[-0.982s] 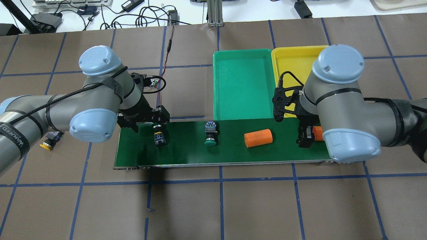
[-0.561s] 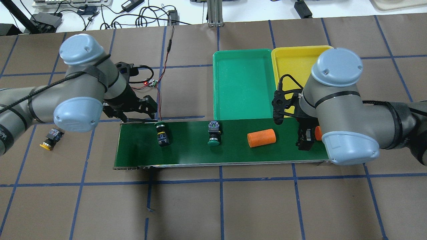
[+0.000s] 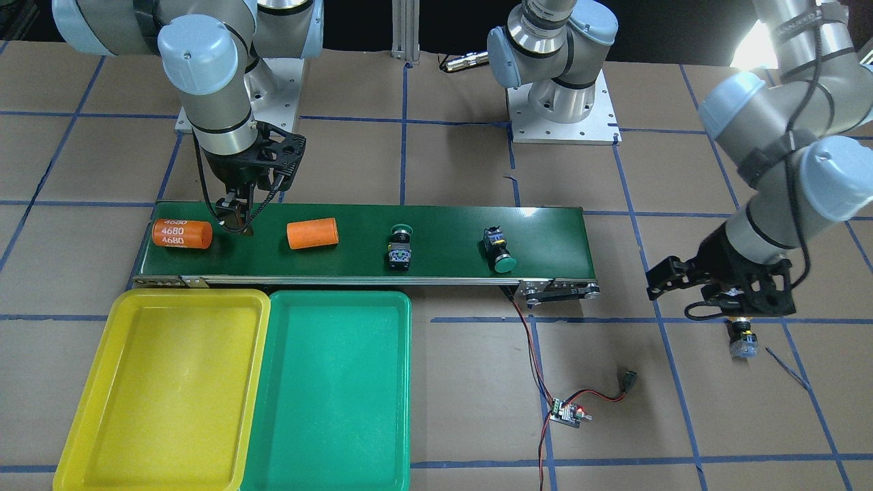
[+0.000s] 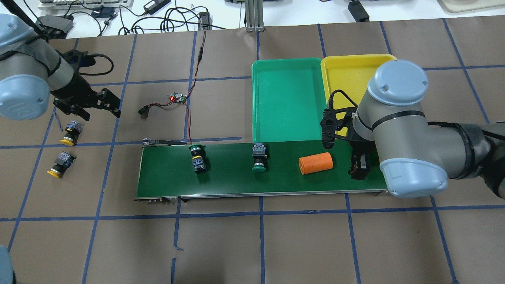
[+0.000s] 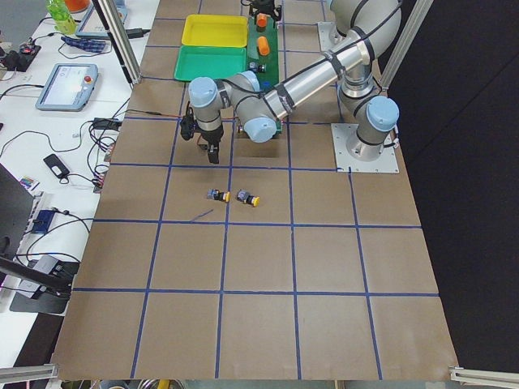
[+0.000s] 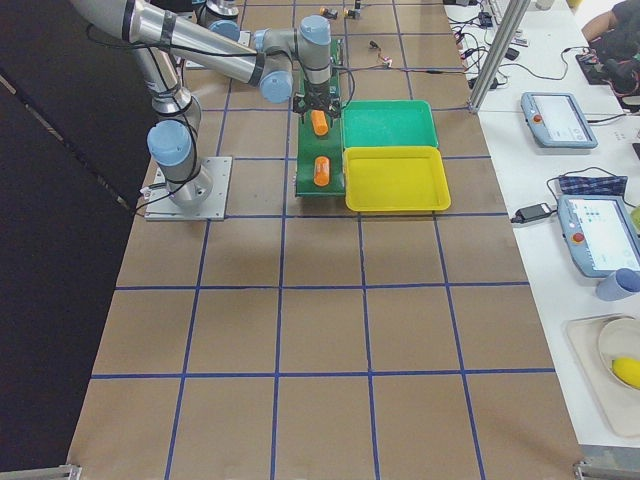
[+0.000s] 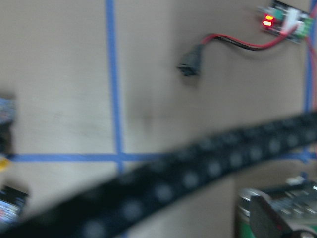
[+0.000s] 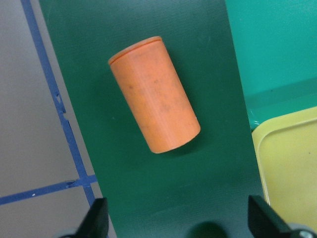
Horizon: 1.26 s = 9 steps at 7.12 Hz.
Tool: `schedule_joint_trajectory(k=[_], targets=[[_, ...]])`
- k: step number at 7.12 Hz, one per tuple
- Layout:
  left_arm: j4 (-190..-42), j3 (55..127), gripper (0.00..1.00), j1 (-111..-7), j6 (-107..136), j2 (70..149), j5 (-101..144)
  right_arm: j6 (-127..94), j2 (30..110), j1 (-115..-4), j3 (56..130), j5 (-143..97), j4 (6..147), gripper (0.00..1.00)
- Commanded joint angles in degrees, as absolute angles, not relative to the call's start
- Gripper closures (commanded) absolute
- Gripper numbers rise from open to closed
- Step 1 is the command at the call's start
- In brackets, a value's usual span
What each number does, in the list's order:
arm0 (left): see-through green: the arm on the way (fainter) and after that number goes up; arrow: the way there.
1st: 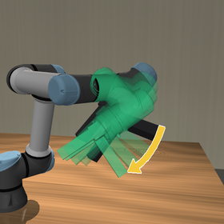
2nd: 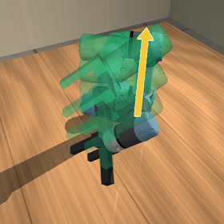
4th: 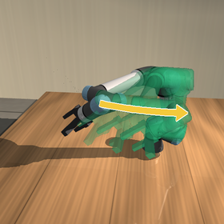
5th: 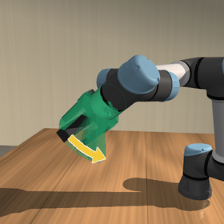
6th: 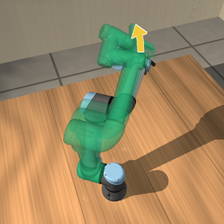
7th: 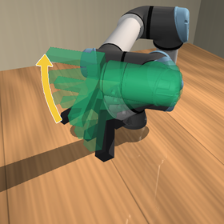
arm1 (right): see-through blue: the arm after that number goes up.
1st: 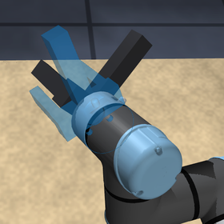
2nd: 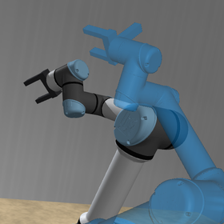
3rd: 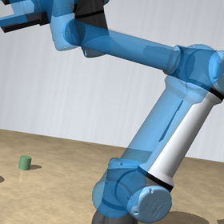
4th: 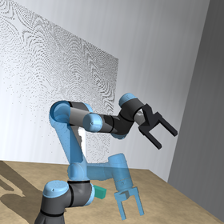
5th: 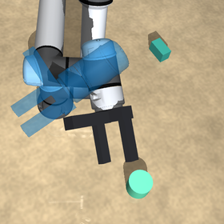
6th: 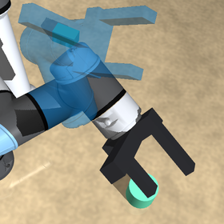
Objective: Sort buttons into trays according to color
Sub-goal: 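Return the left gripper to the pile while the right gripper grasps the orange cylinder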
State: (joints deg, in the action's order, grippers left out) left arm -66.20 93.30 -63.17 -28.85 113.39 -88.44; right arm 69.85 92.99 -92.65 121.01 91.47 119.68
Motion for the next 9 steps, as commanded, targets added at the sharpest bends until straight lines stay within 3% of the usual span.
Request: schedule_joint_trajectory(k=[1,3,5,6,8,9], targets=[[-65.4,90.7,0.0,-58.6,-38.7,118.8,-88.7,53.6,93.0,-92.7,120.5,91.1,119.7,0.0],[-60.2,89.8,0.0,-57.0,-43.6,122.8,-88.8,33.7,93.0,-92.6,120.0,91.3,119.9,0.0],[-58.8,91.8,0.03,-56.6,-46.6,124.4,-88.9,27.5,93.0,-92.6,120.1,91.4,119.9,0.0],[-58.7,92.2,0.38,-56.6,-46.6,124.6,-88.9,22.5,93.0,-92.6,120.7,91.5,119.7,0.0],[-59.2,91.6,0.79,-56.6,-46.2,123.7,-90.7,14.6,93.0,-92.6,120.8,91.5,119.8,0.0],[-59.4,91.5,0.85,-56.8,-46.1,123.3,-92.7,14.2,93.0,-92.6,120.7,91.3,120.0,0.0]])
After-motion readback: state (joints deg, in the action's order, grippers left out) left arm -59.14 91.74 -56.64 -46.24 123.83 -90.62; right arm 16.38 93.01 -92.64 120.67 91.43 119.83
